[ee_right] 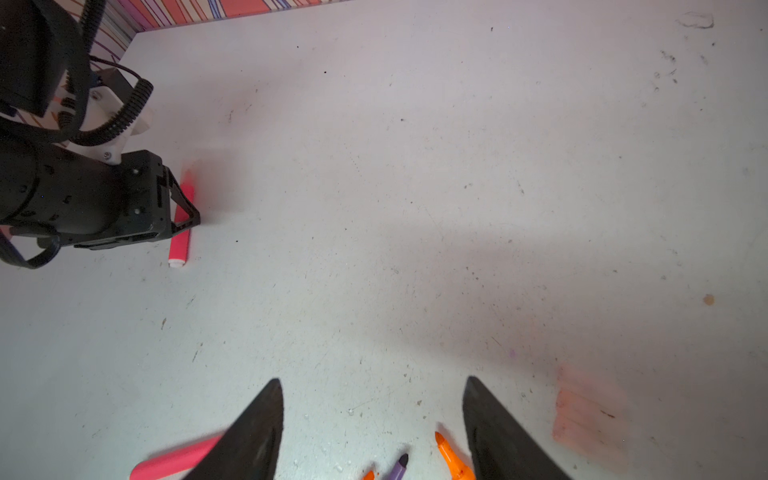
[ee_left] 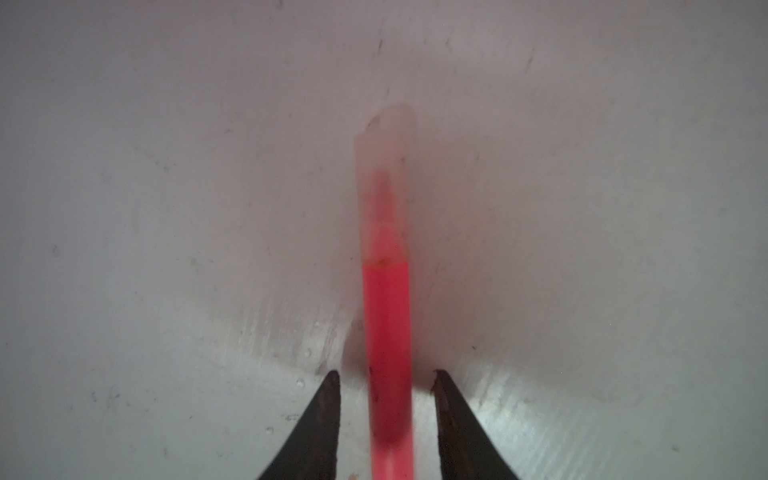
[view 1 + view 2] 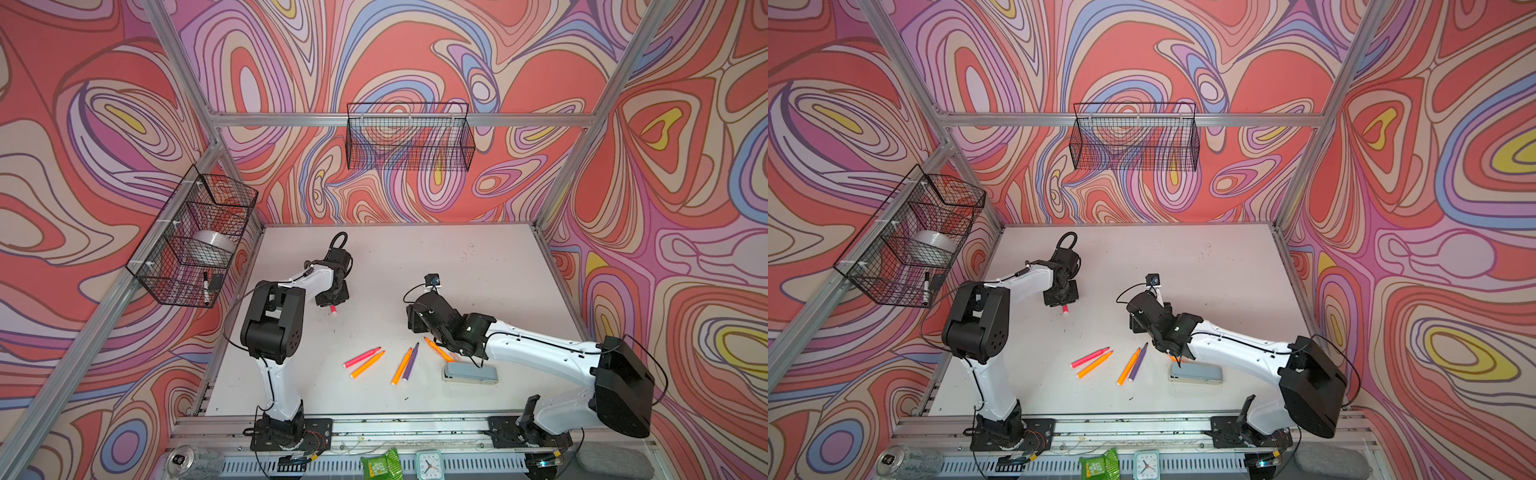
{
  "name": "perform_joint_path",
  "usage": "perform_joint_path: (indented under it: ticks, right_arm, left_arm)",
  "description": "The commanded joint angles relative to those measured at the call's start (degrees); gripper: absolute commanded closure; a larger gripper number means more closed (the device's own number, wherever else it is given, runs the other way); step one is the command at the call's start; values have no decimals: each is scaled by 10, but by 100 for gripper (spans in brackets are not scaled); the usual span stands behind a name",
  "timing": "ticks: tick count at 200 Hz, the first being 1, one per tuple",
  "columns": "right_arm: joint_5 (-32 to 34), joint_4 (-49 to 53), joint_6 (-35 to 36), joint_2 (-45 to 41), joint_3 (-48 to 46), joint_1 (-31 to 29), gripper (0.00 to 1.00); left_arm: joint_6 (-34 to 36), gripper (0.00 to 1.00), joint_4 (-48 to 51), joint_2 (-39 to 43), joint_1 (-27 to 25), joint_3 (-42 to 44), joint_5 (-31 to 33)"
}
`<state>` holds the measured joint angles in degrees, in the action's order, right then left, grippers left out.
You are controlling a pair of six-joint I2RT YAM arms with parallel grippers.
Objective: Insert the pens into the pen caps
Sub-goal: 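Lower the capped pink highlighter onto the table and open the left gripper, then lower the right gripper onto the orange highlighter while the left gripper moves toward it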
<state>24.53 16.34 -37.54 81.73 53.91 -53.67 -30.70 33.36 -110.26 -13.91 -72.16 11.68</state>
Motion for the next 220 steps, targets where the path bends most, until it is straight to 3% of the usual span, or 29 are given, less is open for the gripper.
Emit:
perform_joint_path:
  ticks: [1,40,75,110,148,175,198,220]
  right_arm:
    - [7,8,0,-16,11,3,30]
    - [57,7,7,-32,2,3,30]
    - [88,-5,19,-68,-21,22,29]
    - [23,-15,-12,-93,-55,88,31]
    - [-16,-16,-29,-97,-62,111,34]
    - [-41,-13,-44,-89,-60,120,37]
    - [-41,9,-52,-84,-53,139,40]
    - [-42,22,-58,-90,-59,176,41]
  left_arm:
    - [-8,56,-13,34,1,23,-8]
    - [19,50,-135,159,-21,121,-76]
    - [69,46,-177,238,-112,142,-64]
    - [52,48,-114,282,-205,117,-95]
    - [37,47,-31,348,-341,155,-64]
    - [-24,49,1,367,-435,167,-28]
    - [-136,51,-43,349,-466,180,-54]
    - [-235,50,-104,320,-505,189,-29]
